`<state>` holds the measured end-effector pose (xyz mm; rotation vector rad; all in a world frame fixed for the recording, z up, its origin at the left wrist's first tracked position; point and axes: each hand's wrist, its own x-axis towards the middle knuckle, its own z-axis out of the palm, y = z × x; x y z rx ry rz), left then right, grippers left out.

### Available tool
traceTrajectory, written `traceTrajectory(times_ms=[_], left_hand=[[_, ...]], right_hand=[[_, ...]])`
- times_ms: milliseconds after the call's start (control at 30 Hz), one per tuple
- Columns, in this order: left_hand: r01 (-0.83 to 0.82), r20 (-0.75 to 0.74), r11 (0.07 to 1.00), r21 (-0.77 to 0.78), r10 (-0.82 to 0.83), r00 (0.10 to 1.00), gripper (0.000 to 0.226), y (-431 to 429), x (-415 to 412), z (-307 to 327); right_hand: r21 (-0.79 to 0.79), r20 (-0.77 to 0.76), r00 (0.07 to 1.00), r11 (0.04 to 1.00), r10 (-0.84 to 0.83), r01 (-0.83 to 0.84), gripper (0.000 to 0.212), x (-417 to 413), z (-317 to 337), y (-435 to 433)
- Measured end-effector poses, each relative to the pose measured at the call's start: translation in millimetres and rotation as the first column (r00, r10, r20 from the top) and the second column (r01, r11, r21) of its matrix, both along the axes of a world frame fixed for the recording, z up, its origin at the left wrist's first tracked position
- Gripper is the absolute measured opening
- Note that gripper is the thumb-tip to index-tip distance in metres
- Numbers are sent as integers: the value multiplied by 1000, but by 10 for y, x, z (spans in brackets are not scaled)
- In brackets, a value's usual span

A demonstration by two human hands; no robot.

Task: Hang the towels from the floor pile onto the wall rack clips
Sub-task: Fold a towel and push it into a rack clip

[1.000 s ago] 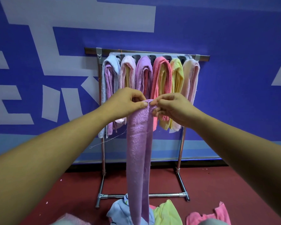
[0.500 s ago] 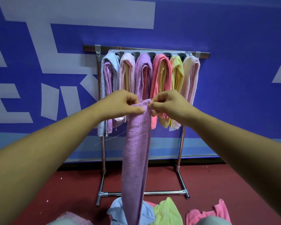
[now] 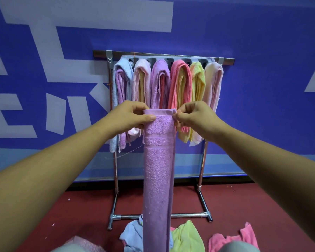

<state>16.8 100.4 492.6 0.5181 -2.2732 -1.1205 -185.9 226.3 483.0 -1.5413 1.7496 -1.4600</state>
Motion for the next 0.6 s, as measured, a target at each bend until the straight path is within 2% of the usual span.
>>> traceTrajectory(times_ms=[167, 367, 500, 567, 600], left_hand=[[-38, -105, 995, 93, 48, 993, 14, 13, -48, -5], [-90, -137, 996, 19, 92, 986, 13, 39, -91, 26], [-95, -144, 995, -37, 89, 986, 16, 65, -103, 31], [-95, -131, 994, -61, 87, 988, 16, 55, -104, 22], [-88, -123, 993, -73, 79, 989, 16, 52, -104, 18]], right_hand=[[-71, 146, 986, 995, 82, -73, 17, 16, 80, 11], [-94, 210, 970, 990, 122, -104, 8, 40, 116, 22], [-67, 206, 969, 990, 134, -123, 17, 13, 135, 25], [17, 231, 952, 978, 200, -209, 33, 0, 149, 28], [71, 195, 956, 969, 220, -238, 40, -1, 152, 26]])
